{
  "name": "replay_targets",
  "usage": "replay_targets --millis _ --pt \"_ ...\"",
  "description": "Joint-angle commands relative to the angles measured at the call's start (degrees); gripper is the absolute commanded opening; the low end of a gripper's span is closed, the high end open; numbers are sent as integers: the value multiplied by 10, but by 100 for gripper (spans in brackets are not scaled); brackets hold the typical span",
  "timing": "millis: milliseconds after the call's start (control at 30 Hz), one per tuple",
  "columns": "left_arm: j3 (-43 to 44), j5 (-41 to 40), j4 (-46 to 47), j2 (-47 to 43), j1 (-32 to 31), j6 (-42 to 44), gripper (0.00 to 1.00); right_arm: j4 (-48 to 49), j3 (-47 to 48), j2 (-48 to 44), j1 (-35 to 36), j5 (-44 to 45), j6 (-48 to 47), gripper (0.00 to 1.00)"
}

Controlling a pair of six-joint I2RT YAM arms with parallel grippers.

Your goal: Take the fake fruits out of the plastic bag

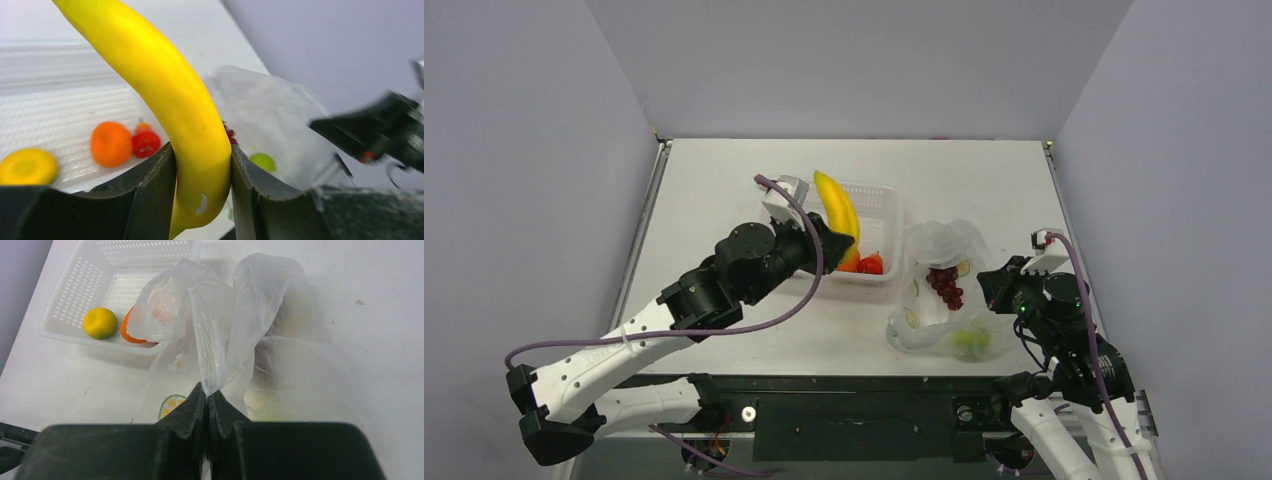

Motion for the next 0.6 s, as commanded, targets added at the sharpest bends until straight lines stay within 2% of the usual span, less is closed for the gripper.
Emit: replay_targets --millis 0,167,267,367,400,433,467,500,533,567 --pt "-40 -141 -31 -12 58 -83 0 26 0 3 3 0 -6 0" --pt "-45 -211 -22 37 92 -173 0 26 -1 4 3 -2 -5 0" --pt "-53 -235 42 76 95 -212 0 25 0 2 3 -2 -5 0" --pt "-28 -264 45 140 95 -307 0 23 1 1 3 -1 -5 0" --pt "-3 -290 15 155 94 -336 0 23 1 0 3 0 -5 0" --pt "13 -305 -14 191 95 -412 0 23 1 -2 3 1 -5 0" --pt "56 -327 -93 235 96 -501 0 22 2 -3 3 2 -5 0" --pt "81 -342 -135 257 97 -541 0 22 2 -5 3 2 -5 0" --pt "132 -352 -213 302 99 -616 0 21 2 -6 3 2 -5 0" --pt "155 -371 -244 322 99 -644 0 21 2 -8 3 3 -5 0"
